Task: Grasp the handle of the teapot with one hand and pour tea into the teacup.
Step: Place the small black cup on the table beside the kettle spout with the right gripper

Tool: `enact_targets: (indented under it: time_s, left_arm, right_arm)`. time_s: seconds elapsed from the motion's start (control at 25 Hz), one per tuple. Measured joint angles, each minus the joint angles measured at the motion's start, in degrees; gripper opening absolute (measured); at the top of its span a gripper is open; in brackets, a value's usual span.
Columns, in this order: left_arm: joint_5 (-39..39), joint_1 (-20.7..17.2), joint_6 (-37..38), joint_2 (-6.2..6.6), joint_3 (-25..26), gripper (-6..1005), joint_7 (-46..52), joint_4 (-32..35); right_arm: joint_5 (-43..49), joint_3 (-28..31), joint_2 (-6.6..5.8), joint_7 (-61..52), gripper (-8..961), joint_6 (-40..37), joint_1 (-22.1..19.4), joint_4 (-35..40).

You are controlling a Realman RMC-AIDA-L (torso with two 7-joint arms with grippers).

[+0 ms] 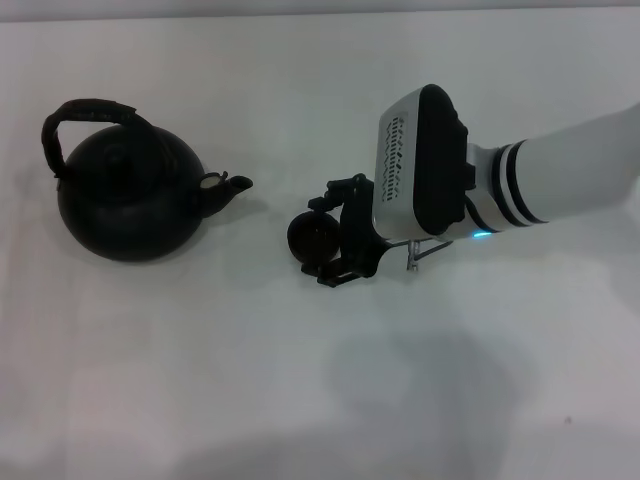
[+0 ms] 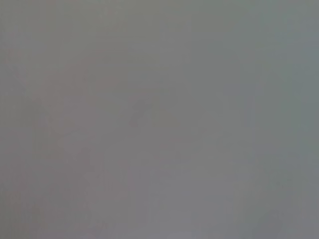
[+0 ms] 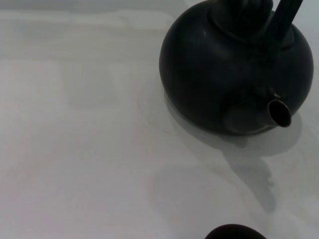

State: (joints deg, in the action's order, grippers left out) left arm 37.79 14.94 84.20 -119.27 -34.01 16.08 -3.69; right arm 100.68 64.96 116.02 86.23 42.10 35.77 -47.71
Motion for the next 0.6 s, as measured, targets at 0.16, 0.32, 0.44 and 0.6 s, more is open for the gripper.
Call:
enact_targets:
  time_s: [0.16,0.32,0.44,0.6]
  left_arm:
    - [0.0,0.0,0.0,0.00,0.0,610,0.0,0.0]
    - [0.0,0.0,0.0,0.00,0.0,610,0.0,-0.1]
    - [0.0,-0.1,0.0,0.00,0.0,611,0.0,-0.1]
    - [0.0,-0.3,0.0,0.00,0.0,611,0.0,-0.2]
  right_arm:
    - [-0.2,0.1,-0.01,0.1,802,0.0,0.0,0.0]
    - [-0.3,0.2,-0.07,0.1,860,0.4,0.0,0.0]
    - [-0.4,0.4,-0.15,0.0,860,1.2,0.1,-0.1]
    - [-0.7,0.7,-0.18,0.0,860,2.0,-0.1,-0.6]
